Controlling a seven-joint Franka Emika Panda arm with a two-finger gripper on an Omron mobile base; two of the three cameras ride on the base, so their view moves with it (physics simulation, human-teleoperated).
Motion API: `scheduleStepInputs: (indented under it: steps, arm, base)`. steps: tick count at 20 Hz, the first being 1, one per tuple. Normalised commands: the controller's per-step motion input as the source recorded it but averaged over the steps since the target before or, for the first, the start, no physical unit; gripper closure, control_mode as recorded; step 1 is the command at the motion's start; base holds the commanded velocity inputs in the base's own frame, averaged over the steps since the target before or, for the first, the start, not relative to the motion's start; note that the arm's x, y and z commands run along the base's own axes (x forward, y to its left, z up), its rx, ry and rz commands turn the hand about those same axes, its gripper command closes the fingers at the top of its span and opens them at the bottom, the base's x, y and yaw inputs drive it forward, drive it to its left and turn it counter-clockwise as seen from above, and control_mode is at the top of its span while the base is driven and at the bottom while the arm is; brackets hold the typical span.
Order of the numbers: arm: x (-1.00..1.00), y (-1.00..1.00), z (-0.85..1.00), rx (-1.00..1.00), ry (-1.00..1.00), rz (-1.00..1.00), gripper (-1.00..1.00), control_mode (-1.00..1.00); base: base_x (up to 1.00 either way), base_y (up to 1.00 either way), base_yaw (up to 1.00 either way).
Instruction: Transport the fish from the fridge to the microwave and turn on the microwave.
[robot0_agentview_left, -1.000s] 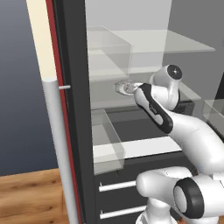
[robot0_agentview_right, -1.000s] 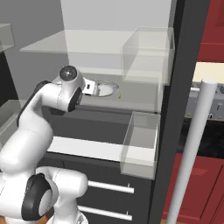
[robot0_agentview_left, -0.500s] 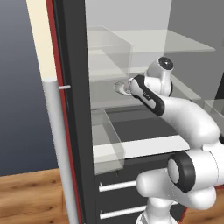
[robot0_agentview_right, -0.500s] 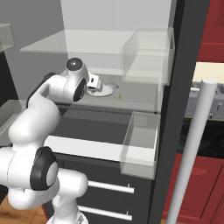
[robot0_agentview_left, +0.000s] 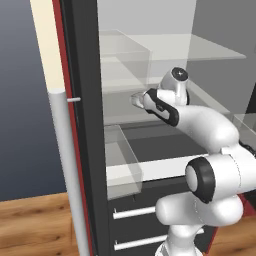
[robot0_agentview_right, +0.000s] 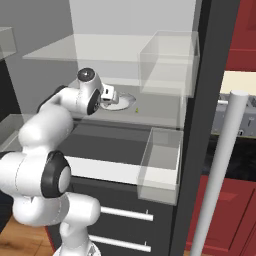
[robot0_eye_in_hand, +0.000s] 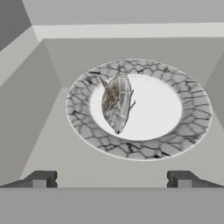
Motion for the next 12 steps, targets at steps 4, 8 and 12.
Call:
scheduleStepInputs:
  steps: [4,8,12]
  arm:
    - [0.34,0.03,-0.09,-0.01,0.00,0.00,-1.00,-1.00]
    - [0.36,0.02,-0.18,-0.02,0.00,0.00,-1.00,-1.00]
    - [0.42,0.00,-0.08,0.00,0.00,0.00,-1.00,-1.00]
  base:
    - [0.00,0.00,0.00]
    - [0.00,0.00,0.00]
    - [0.00,0.00,0.00]
